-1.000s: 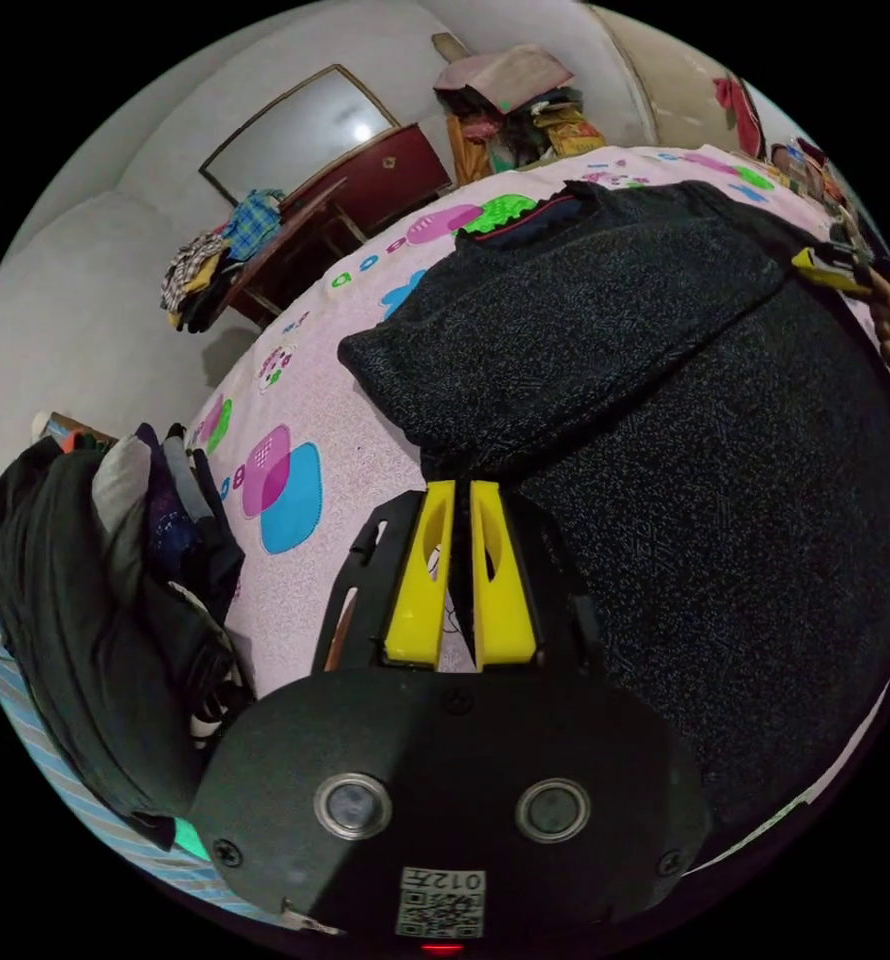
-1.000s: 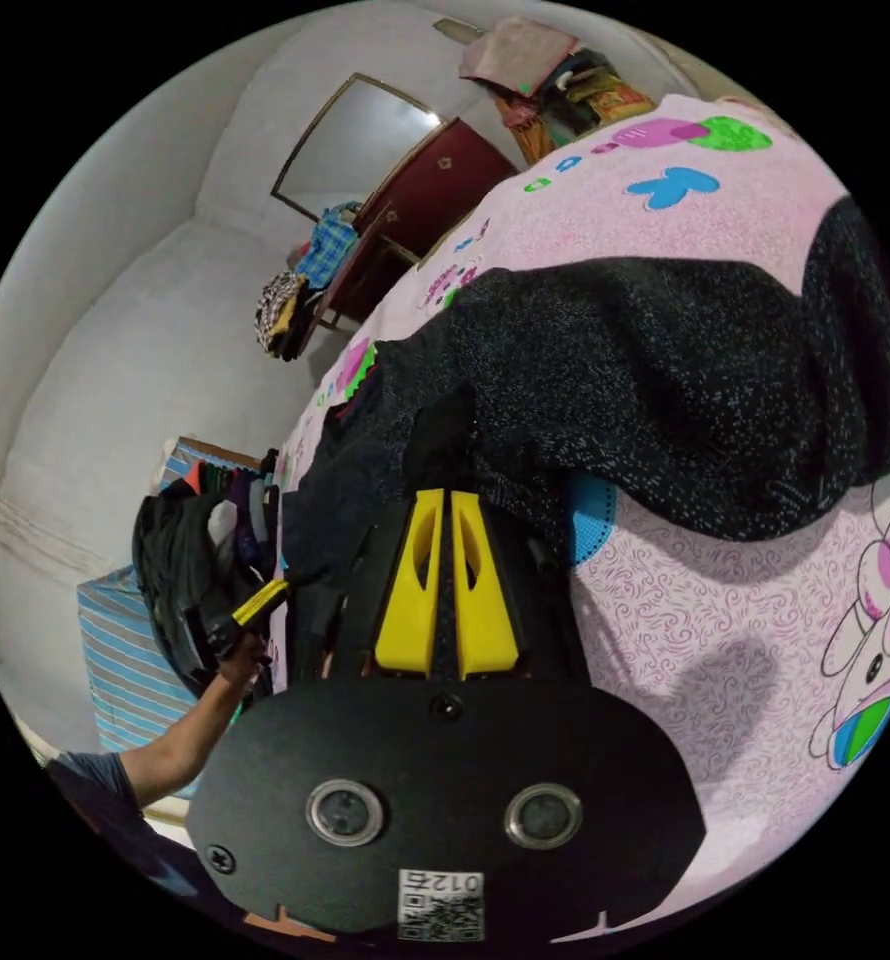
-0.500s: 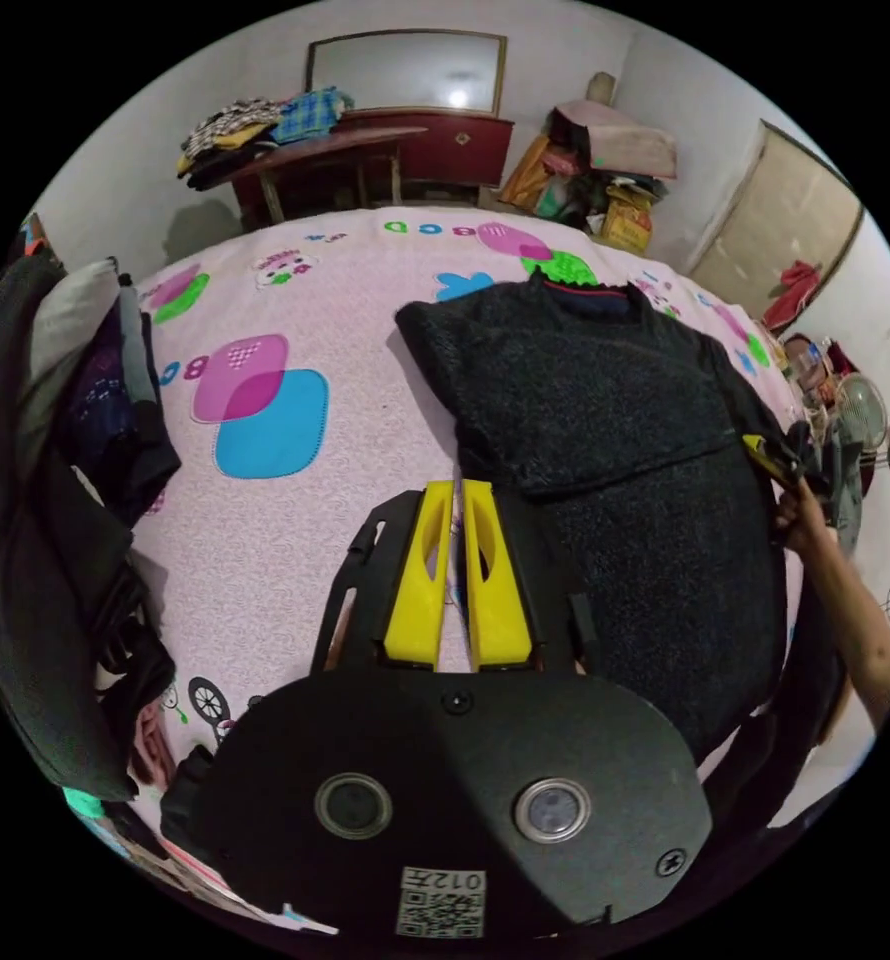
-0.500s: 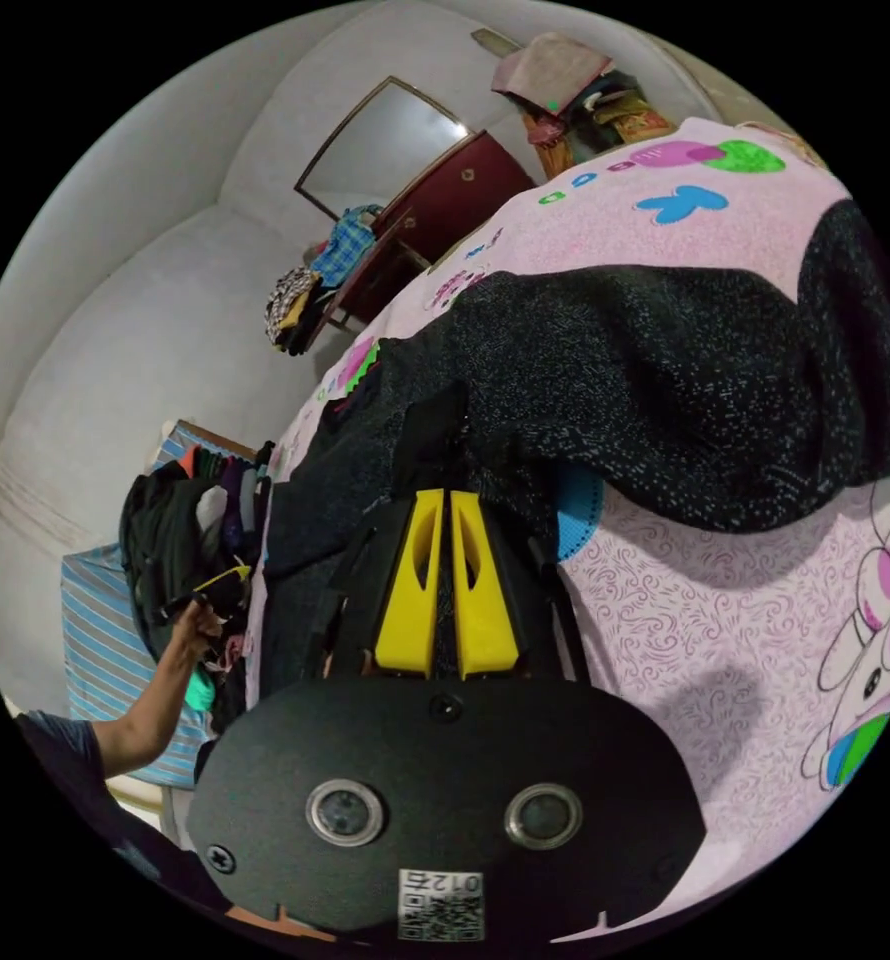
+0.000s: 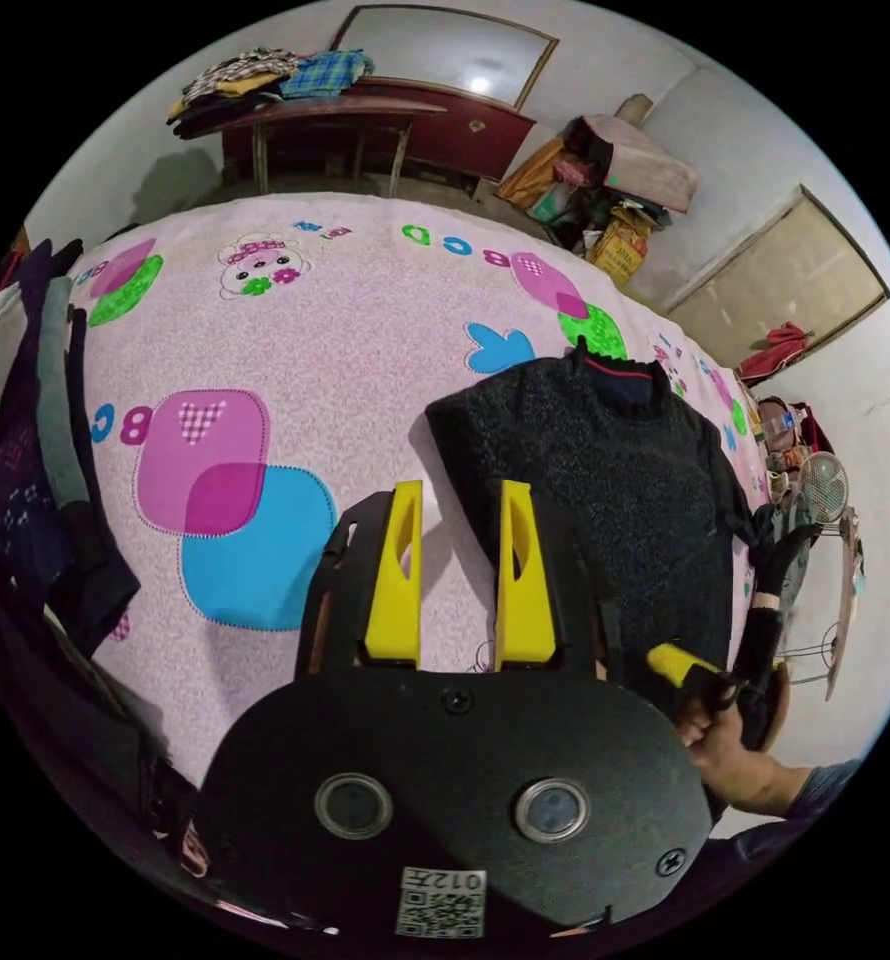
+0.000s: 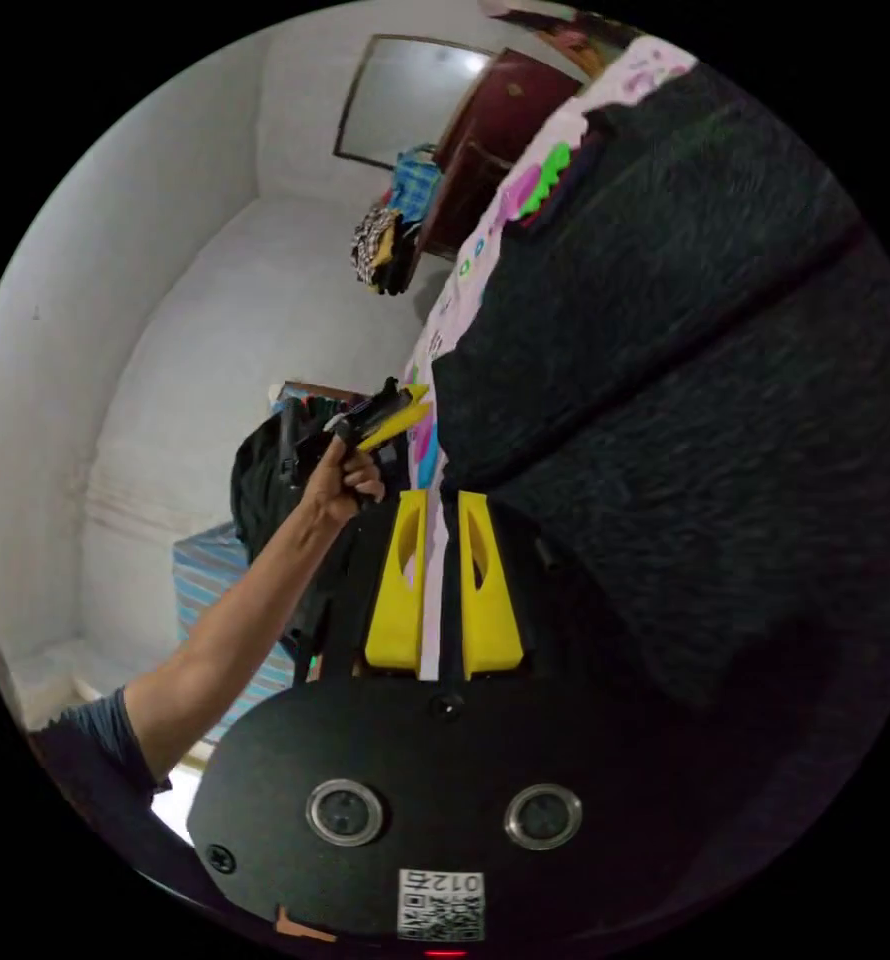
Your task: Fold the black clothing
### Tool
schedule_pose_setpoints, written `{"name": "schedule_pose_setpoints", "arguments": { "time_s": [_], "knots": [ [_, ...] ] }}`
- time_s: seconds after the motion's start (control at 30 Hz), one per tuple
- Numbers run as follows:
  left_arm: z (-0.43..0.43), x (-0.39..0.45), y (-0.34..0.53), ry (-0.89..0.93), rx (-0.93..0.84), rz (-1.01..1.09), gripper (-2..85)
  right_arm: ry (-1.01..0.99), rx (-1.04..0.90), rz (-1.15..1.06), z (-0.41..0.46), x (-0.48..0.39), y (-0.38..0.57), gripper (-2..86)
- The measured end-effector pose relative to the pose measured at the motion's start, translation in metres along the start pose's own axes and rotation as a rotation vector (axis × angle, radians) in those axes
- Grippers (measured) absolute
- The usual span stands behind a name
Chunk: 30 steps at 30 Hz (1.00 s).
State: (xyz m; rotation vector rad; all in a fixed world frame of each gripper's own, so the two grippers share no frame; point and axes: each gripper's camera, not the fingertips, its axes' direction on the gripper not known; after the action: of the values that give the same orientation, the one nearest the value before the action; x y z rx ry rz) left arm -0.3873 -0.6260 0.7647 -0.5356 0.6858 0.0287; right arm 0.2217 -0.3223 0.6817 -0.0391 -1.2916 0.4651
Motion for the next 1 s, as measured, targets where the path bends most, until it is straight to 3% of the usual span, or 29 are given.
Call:
{"name": "schedule_pose_setpoints", "arguments": {
  "time_s": [0.23,0.43,0.63,0.83,1.0],
  "knots": [
    [0.011,-0.03,-0.032,-0.018,-0.069,0.043,9.2,0.003,0.039,0.124,0.063,0.004,0.005,8.8],
    [0.009,-0.049,-0.047,0.01,-0.023,0.033,2.8,0.006,0.079,0.136,0.073,0.004,0.018,1.5],
    [0.002,-0.049,-0.055,-0.009,0.078,0.09,0.3,0.05,0.108,0.04,0.076,-0.006,0.037,-0.1],
    [0.022,-0.039,-0.062,-0.181,0.003,0.172,0.2,0.085,0.105,-0.008,0.079,-0.018,0.05,-0.5],
    [0.026,-0.039,-0.055,-0.172,-0.003,0.092,1.1,0.085,0.113,-0.008,0.076,-0.025,0.059,0.0]
  ]
}}
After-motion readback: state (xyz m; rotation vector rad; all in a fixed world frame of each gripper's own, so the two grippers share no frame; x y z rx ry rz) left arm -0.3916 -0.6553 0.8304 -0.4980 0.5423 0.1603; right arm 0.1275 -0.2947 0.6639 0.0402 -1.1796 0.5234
